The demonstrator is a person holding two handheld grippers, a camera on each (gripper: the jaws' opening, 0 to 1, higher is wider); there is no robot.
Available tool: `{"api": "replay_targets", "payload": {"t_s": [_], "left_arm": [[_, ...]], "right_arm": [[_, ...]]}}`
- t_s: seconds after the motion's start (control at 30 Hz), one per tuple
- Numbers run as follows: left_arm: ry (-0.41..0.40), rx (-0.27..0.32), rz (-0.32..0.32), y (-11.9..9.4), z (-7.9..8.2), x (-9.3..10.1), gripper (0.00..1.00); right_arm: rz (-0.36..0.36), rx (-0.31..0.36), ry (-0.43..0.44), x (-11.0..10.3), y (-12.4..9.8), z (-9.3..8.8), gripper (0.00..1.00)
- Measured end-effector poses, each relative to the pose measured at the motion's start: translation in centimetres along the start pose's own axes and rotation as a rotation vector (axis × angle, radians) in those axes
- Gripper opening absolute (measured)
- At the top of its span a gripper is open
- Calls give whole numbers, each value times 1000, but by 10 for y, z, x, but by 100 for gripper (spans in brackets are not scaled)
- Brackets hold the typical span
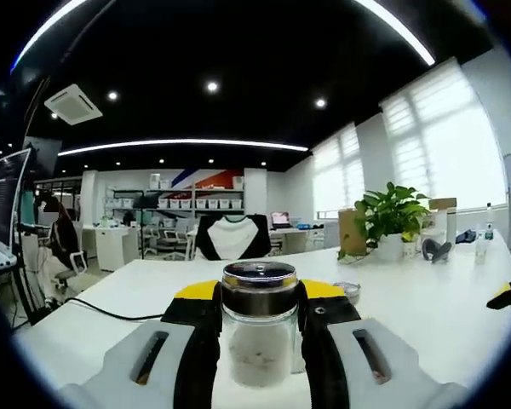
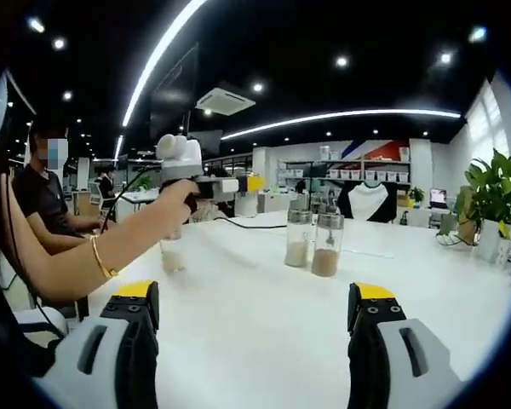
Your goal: Rotate the seasoning bottle until the label or dispensing opening points toward the visible target arrow and the bottle remains upright within the marked orientation range
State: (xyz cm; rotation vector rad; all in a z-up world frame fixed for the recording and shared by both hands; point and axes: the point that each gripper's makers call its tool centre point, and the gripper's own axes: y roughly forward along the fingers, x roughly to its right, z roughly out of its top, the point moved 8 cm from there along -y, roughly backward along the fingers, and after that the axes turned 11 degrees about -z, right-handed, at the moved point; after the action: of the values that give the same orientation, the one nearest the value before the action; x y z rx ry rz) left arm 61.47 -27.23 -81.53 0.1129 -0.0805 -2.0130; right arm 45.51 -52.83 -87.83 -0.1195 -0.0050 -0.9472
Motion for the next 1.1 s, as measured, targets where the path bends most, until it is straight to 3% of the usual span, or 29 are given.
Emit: {"api": "replay_targets", "payload": {"t_s": [0.47,0.8,1.0,1.1], "left_arm": [[18,-7,-90,-16,10,20,36],[21,18,-149,-27,20,34,36],[24,4,-199,-34,18,45,36],[-3,41,-226,-39,18,50,36]], "right_arm": [[68,-53,-23,5,-3,2,89],[67,-59,-19,9,-4,1,88],[73,-64,-20,11,-3,-1,88],[77,-63,-15,10,-3,-2,87]]}}
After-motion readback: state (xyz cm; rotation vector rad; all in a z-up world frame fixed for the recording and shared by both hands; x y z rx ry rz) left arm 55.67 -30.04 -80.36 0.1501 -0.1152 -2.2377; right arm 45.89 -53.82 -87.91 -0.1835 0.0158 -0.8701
